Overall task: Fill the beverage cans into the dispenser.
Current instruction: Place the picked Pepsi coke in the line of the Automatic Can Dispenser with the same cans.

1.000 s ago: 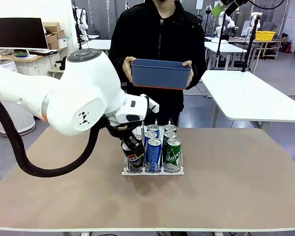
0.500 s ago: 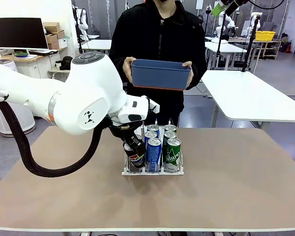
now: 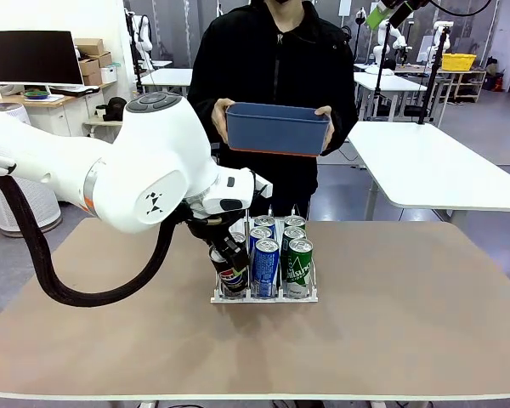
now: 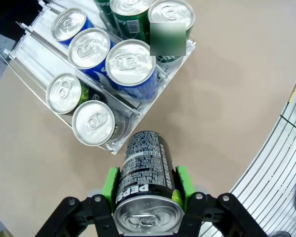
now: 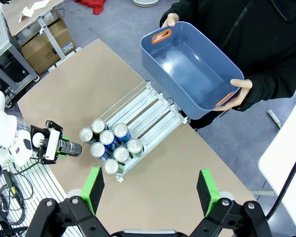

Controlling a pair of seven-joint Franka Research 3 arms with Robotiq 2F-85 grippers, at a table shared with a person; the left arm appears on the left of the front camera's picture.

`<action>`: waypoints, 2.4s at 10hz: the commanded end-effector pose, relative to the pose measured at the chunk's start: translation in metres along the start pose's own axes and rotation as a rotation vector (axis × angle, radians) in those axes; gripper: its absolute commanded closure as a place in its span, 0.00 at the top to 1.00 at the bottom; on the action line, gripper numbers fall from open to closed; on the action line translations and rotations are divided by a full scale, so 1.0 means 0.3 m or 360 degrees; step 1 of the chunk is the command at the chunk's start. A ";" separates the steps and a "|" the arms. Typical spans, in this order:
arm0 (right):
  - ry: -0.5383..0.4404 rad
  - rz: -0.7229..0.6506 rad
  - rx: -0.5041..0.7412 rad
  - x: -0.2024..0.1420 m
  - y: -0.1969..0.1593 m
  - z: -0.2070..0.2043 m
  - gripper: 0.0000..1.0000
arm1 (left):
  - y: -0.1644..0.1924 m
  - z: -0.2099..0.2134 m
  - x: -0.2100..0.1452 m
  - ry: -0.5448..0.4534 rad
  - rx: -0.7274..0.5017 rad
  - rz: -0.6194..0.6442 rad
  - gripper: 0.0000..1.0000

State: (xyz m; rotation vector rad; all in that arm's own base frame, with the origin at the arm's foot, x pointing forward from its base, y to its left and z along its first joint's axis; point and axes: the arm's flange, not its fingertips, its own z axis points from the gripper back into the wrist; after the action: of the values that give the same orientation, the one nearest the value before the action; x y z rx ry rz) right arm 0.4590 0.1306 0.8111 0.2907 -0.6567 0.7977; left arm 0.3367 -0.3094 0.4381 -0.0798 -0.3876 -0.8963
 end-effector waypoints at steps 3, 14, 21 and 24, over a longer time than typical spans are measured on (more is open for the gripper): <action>0.0006 -0.0003 0.0002 -0.007 0.003 0.000 1.00 | 0.040 -0.044 0.024 0.0009 0.0051 0.0067 0.58; 0.0006 -0.0003 0.0002 -0.007 0.003 0.000 1.00 | 0.196 -0.142 0.097 0.0016 0.0111 0.0263 0.58; 0.0006 -0.0003 0.0002 -0.007 0.003 0.000 1.00 | 0.275 -0.217 0.113 0.0013 -0.0007 0.0316 0.58; 0.0006 -0.0003 0.0002 -0.007 0.003 0.000 1.00 | 0.302 -0.256 0.128 0.0117 -0.0125 0.0335 0.58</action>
State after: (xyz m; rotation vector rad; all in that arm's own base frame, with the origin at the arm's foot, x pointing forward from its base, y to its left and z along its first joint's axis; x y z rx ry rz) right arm 0.4590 0.1306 0.8111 0.2907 -0.6567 0.7977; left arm 0.4352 -0.3074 0.3835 -0.1270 -0.2812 -0.6853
